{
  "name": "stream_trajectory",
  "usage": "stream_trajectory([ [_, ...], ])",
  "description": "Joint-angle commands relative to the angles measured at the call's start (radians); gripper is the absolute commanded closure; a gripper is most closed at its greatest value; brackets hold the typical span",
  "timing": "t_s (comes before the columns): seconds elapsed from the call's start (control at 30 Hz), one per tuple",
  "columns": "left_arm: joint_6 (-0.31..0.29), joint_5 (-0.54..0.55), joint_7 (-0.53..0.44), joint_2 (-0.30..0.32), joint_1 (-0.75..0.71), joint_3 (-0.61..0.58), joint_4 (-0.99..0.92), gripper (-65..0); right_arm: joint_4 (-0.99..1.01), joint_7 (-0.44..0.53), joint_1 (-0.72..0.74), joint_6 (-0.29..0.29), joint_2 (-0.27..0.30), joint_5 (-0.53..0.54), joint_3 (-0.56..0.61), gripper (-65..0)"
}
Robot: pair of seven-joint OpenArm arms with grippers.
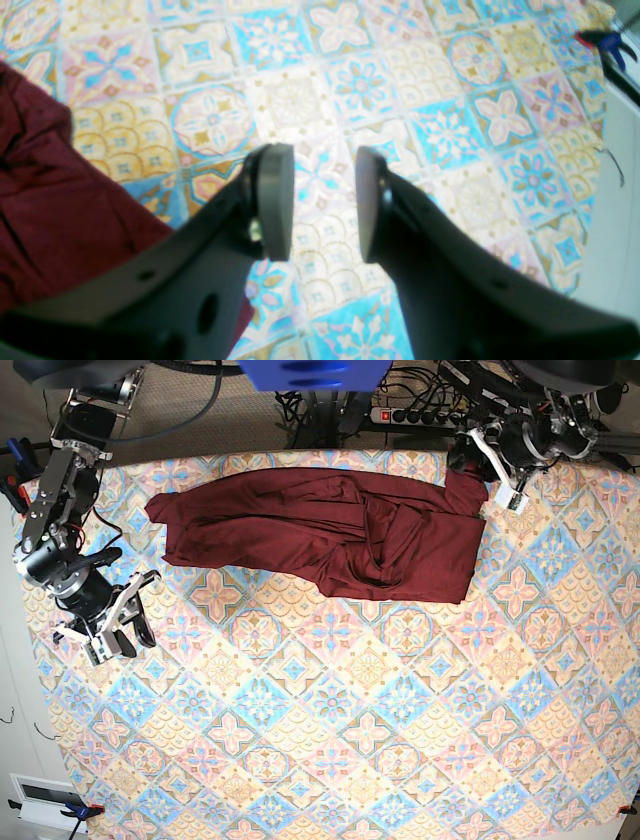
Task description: Layout the t-shirt on the table in an organized manner, then fold the t-shirt properly
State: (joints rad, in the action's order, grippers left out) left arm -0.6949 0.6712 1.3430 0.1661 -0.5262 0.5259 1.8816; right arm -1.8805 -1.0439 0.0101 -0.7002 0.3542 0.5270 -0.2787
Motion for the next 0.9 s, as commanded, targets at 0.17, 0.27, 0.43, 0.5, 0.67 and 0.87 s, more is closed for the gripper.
stream_trajectory([
  [0.17, -0.003, -0.017, -0.018, -0.046, 0.027, 0.003, 0.016, -10.5, -0.017, 0.021, 0.017, 0.002, 0.018, 0.011, -0.006, -19.6],
  [0.27, -0.003, -0.012, -0.015, -0.059, 0.03, 0.001, 0.016, 0.0, -0.018, 0.021, 0.017, 0.002, 0.018, 0.011, -0.006, -19.6],
  [0.43, -0.003, 0.057, -0.013, -0.061, 0.025, -0.002, 0.048, 0.0, -0.018, 0.021, 0.017, 0.002, 0.018, 0.011, -0.006, -19.6],
  [0.5, -0.003, 0.114, -0.013, -0.061, 0.024, -0.002, 0.059, 0.0, -0.018, 0.021, 0.017, 0.002, 0.018, 0.011, -0.006, -19.6],
  [0.67, -0.003, 0.243, -0.015, -0.064, 0.034, -0.003, 0.06, 0.0, -0.018, 0.021, 0.017, 0.002, 0.018, 0.011, -0.012, -19.6],
  [0.87, -0.003, 0.312, -0.02, -0.102, 0.091, -0.112, 0.06, 0.0, -0.017, 0.026, 0.02, 0.002, 0.018, 0.011, -0.015, -19.6],
])
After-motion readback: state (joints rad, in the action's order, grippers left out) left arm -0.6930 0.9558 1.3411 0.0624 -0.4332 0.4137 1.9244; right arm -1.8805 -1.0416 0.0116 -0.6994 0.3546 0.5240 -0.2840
